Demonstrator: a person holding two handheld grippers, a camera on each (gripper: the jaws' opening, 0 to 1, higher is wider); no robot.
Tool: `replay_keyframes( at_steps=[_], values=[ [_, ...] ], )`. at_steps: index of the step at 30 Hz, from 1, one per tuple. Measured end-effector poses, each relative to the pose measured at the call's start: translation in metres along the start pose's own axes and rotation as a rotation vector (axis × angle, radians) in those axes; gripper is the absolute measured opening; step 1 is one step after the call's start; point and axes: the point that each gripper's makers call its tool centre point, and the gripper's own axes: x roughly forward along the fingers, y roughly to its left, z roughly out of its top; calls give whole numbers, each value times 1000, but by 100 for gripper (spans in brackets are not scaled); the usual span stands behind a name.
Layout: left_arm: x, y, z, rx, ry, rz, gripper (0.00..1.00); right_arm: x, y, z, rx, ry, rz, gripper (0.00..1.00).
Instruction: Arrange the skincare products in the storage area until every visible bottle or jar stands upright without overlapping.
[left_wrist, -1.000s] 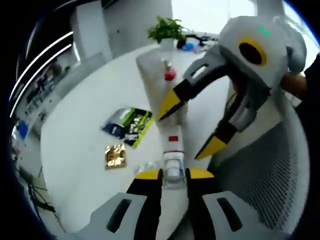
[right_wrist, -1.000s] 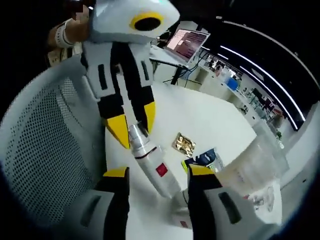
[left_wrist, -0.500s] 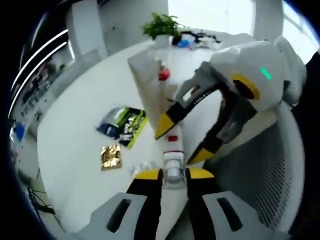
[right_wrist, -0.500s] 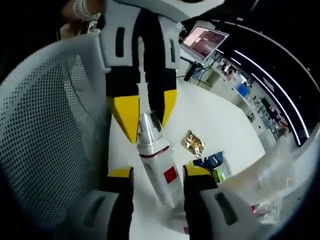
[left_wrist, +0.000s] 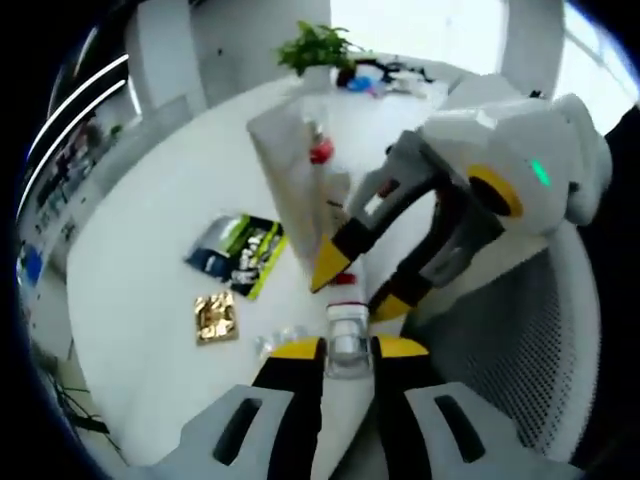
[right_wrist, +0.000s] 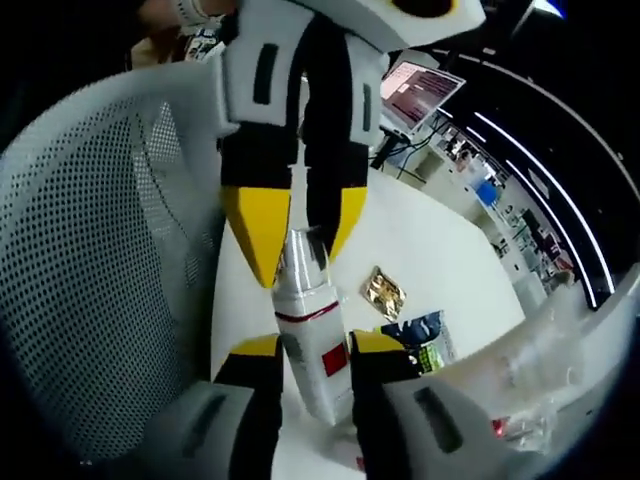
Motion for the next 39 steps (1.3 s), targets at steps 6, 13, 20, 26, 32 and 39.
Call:
replay_keyframes(
  at_steps=[6, 13, 20, 26, 32, 39],
  values=[
    [-1, 3, 6, 13, -36, -12, 15, -2, -2, -1, 27, -5, 0, 24],
    [-6, 9, 14, 33, -109, -18, 17, -5, -4, 2, 101, -36, 11, 22],
    [-9, 13, 21, -36, -198, -25, 18, -6, -7, 7, 136, -66, -1, 22],
    [-10, 23, 30, -107, -300, -1, 25, -9, -10, 11, 202, -103, -5, 22],
    [-14, 38, 43, -300, -438, 31, 29, -13, -22, 12, 316, -131, -52, 22],
    [-15, 40, 45, -432, -504, 12, 29, -18, -33, 12, 392, -166, -79, 22]
  ],
)
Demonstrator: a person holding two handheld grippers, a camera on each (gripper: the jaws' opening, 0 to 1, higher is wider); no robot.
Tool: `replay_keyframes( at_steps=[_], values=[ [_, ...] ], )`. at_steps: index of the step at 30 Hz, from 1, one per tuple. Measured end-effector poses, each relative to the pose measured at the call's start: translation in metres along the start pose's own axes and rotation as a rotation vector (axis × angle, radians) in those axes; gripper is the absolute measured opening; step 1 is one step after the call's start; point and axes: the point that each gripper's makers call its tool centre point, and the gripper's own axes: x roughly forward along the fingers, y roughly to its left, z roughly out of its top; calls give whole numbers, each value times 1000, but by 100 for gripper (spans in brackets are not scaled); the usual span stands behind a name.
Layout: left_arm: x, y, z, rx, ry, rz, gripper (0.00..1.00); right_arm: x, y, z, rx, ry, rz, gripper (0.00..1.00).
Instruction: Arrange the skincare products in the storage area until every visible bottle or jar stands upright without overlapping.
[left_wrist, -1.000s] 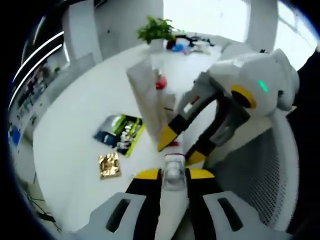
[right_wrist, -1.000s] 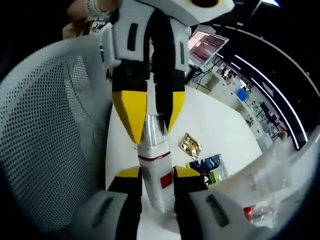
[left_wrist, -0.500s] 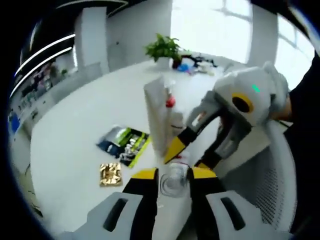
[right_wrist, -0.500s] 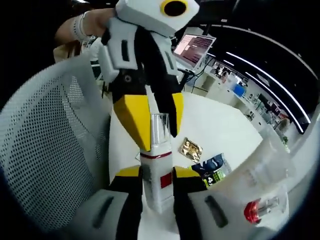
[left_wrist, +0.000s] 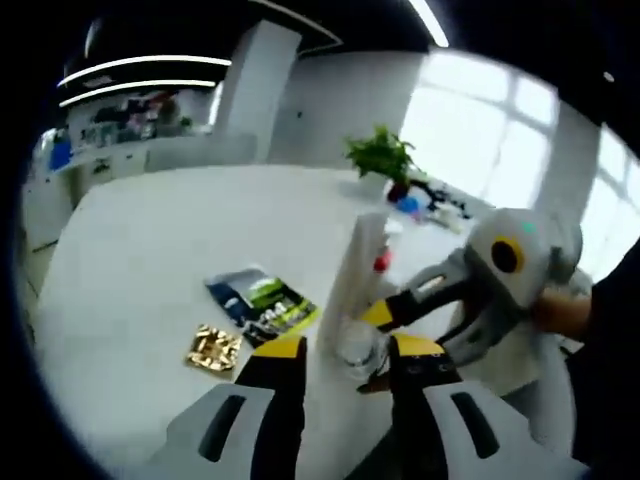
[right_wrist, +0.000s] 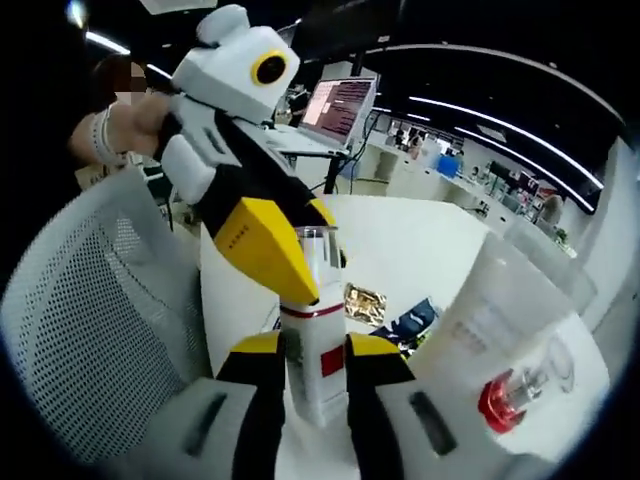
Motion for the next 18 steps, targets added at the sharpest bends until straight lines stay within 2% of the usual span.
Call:
replay_keyframes(
  at_steps=[2, 4, 5, 10, 13, 18],
  values=[
    [0, 1, 1, -84, -17, 6, 25, 0, 1, 0, -2, -1, -3, 22],
    [1, 1, 6, -150, -60, -3, 25, 0, 1, 2, -8, -6, -8, 22],
    [2, 1, 4, -168, -52, -8, 26, 0, 1, 2, -4, -8, -8, 22],
    [6, -4, -2, -148, -35, 7, 28, 0, 0, 4, 15, -19, -12, 22],
    [7, -2, 3, -188, -83, 32, 26, -2, -3, 6, 47, -38, -17, 22],
    [9, -8, 8, -193, -114, 41, 23, -3, -4, 8, 82, -56, -10, 22]
  ],
)
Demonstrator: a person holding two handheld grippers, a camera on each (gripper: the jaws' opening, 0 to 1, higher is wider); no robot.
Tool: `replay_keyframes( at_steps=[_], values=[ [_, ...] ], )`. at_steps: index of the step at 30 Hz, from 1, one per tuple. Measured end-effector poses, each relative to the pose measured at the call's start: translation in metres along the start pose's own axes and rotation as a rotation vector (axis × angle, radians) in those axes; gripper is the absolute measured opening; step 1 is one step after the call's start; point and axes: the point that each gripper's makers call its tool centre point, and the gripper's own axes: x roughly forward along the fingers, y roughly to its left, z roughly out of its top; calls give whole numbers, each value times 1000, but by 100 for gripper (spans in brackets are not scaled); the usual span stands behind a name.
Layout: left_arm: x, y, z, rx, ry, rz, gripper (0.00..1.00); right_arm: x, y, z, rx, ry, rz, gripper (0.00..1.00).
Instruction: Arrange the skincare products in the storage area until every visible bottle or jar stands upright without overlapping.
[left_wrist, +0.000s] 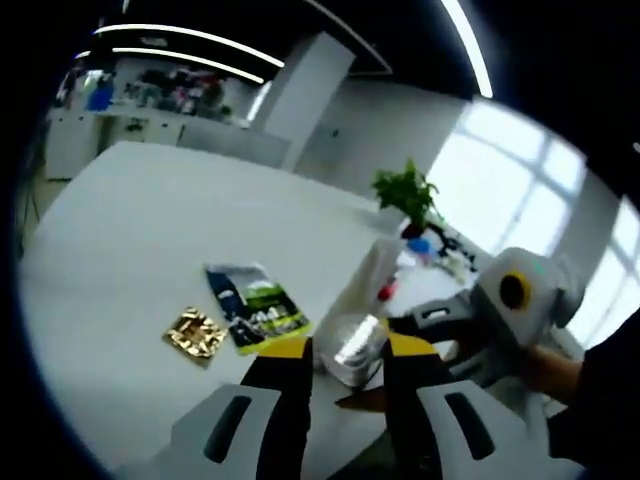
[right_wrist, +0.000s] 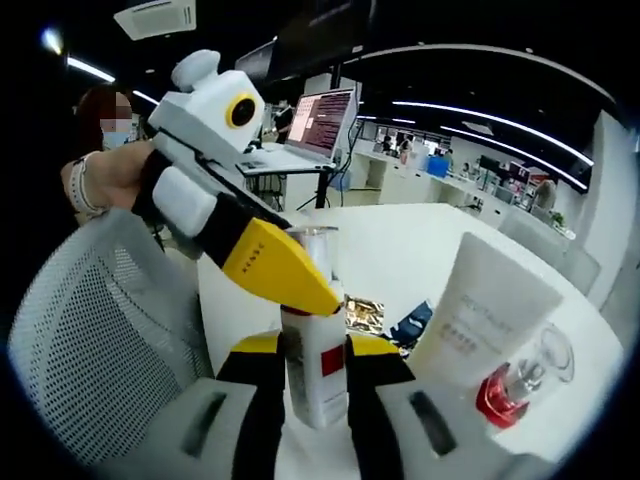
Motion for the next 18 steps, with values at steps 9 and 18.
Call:
replay_keyframes(
  at_steps=[9, 18],
  values=[
    [2, -4, -4, 4, 35, -3, 20, 1, 3, -3, -23, 22, 4, 22],
    [6, -4, -2, 79, 64, -6, 19, 2, 0, -5, -57, 32, -12, 24]
  ],
)
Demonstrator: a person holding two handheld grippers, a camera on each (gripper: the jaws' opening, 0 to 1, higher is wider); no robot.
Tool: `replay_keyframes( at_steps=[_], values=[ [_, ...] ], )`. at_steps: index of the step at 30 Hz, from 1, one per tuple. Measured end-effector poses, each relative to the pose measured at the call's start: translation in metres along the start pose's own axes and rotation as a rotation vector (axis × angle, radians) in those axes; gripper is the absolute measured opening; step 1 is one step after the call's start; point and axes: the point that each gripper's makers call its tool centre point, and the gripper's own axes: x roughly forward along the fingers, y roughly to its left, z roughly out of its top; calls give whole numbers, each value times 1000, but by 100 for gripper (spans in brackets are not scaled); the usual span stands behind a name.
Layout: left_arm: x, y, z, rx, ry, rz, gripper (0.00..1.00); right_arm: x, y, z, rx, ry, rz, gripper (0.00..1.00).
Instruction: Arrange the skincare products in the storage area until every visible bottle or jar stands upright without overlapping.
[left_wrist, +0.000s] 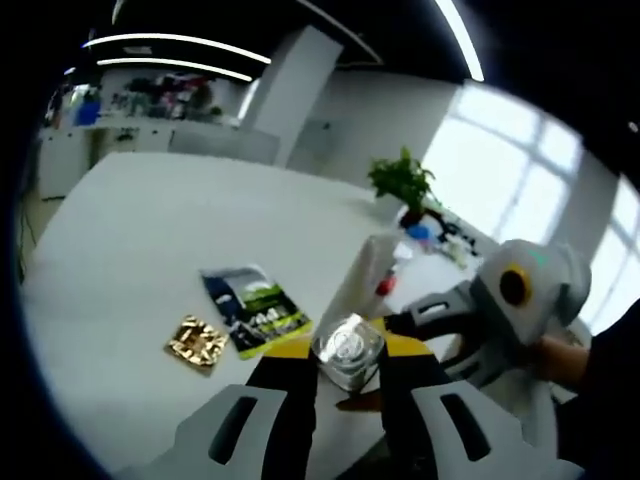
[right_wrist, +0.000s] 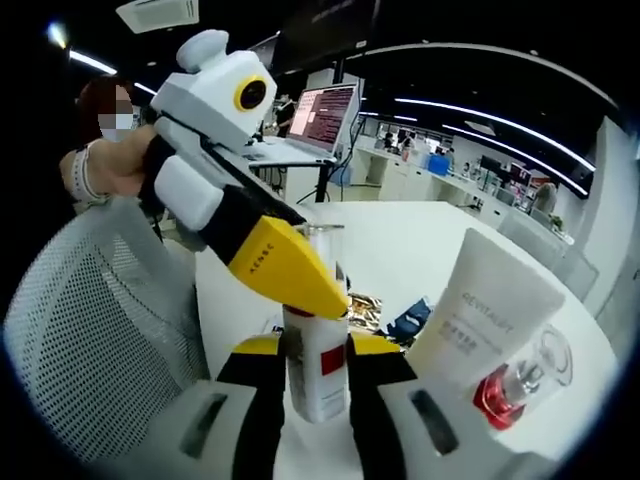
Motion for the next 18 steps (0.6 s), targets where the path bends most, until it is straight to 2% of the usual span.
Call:
replay_keyframes(
  at_steps=[1, 3, 8, 11, 18],
  values=[
    [0, 10, -2, 64, 26, 42, 19, 0, 0, 1, -1, -3, 1, 27],
    [1, 18, -5, 122, 61, 62, 19, 0, 0, 1, -7, -2, 0, 29],
    [5, 23, -11, 154, 97, 35, 19, 0, -1, 1, -3, -1, -2, 27],
    [10, 28, -21, 205, 176, 22, 19, 0, -1, -1, -4, 8, -3, 28],
    [24, 34, -23, 338, 245, 4, 19, 0, -3, -2, -14, 14, -14, 30]
  ],
)
